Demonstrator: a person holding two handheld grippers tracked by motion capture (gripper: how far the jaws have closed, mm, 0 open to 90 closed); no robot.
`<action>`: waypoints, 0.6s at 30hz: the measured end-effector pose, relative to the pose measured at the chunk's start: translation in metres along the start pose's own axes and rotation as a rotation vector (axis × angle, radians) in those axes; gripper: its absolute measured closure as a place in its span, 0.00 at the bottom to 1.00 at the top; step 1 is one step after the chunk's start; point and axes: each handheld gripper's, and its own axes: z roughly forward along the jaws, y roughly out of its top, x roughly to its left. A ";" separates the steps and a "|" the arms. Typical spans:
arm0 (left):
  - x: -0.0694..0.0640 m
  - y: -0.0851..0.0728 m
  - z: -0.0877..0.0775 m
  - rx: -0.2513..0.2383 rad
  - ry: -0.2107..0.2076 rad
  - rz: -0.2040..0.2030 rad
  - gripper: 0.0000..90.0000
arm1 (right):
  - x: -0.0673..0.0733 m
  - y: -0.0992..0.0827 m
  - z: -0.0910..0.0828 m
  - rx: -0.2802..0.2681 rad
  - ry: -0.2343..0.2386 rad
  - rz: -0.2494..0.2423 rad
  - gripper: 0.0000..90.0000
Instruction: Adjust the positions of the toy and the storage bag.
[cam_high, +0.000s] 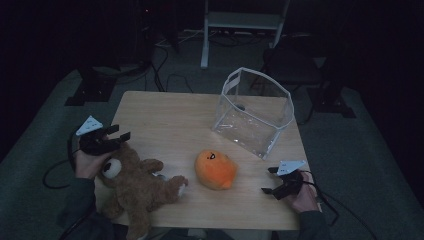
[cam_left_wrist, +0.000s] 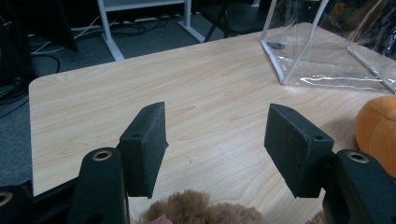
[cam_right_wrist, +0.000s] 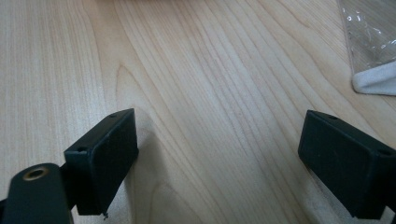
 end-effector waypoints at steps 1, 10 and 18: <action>0.000 0.000 0.000 0.001 -0.002 0.000 0.43 | 0.000 0.000 0.000 0.000 0.000 0.000 0.13; -0.008 0.006 0.004 0.002 -0.025 0.023 0.42 | -0.001 0.000 0.000 0.000 -0.002 -0.003 0.13; -0.016 0.011 0.005 -0.001 -0.042 0.043 0.42 | -0.001 0.000 0.000 0.001 -0.005 0.001 0.13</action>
